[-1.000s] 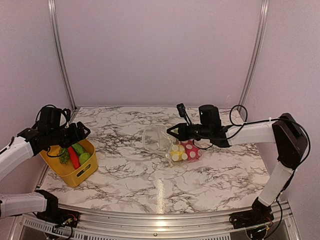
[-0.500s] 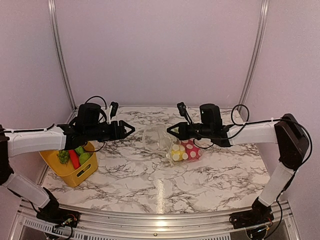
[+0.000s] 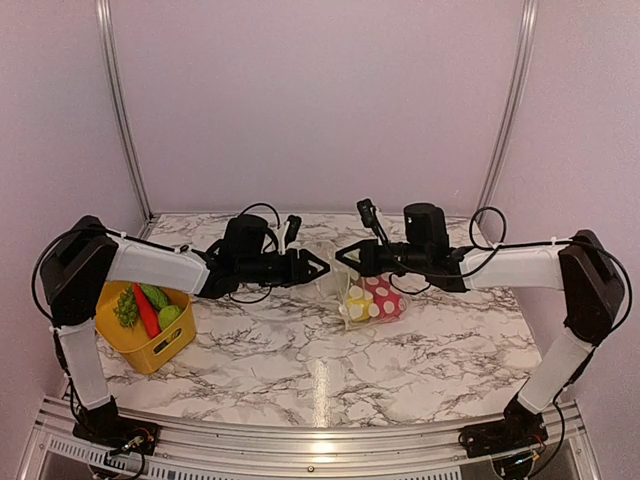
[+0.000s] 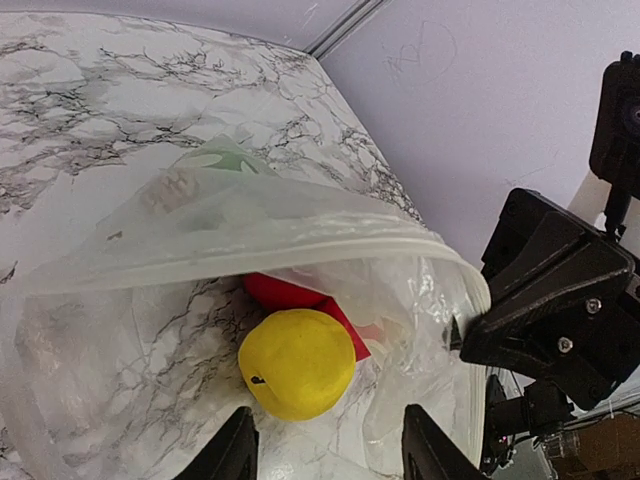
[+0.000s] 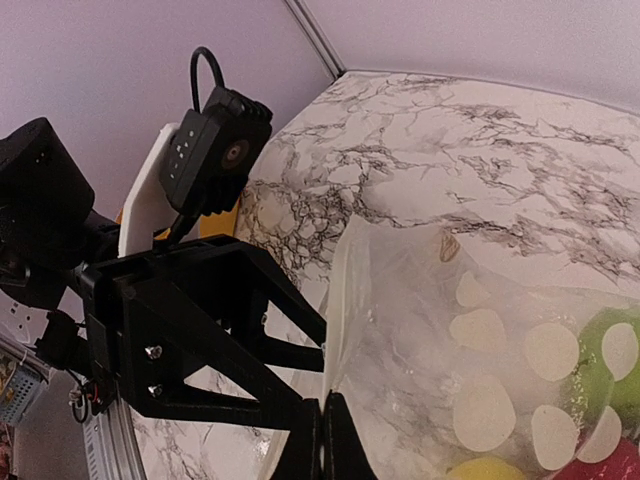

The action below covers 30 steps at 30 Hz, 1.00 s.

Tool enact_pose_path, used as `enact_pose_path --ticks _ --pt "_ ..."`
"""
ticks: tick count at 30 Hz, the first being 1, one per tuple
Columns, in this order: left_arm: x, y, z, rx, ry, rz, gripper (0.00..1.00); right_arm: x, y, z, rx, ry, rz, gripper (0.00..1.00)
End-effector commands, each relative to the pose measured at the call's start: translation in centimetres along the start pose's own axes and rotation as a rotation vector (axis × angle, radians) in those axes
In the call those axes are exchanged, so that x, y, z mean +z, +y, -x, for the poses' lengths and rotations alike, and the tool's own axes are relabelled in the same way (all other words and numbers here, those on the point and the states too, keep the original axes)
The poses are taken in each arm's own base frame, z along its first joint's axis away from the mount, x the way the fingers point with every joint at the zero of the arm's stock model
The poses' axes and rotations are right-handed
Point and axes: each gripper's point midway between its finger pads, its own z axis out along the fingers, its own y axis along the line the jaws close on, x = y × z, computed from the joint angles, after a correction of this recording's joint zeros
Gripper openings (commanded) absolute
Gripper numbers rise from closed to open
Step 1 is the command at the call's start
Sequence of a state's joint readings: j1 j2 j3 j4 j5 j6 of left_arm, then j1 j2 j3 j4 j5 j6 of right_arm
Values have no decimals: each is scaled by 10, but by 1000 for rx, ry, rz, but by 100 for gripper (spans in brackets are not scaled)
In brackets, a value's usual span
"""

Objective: Open the zip-top bag and remove the fake food

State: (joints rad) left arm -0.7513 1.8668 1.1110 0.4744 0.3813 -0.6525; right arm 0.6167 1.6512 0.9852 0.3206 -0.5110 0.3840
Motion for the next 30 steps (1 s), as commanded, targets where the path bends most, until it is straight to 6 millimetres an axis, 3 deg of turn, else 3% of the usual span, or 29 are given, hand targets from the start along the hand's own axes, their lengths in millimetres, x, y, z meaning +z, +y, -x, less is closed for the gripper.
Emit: enact_pose_path --ticks 1,9,15,26,30 --pt "28 -7 -7 -32 20 -74 50 -4 17 24 -52 -41 12 0" --pt "67 6 -40 -62 122 -93 52 -4 16 19 -45 -37 -7 0" --pt "83 10 -57 -65 169 -114 62 -6 11 14 -31 -35 -29 0" --pt "108 -2 -79 -20 231 -180 86 -5 10 10 -21 -33 -33 0" --pt "117 8 -89 -29 250 -164 91 -4 6 6 -14 -26 -45 0"
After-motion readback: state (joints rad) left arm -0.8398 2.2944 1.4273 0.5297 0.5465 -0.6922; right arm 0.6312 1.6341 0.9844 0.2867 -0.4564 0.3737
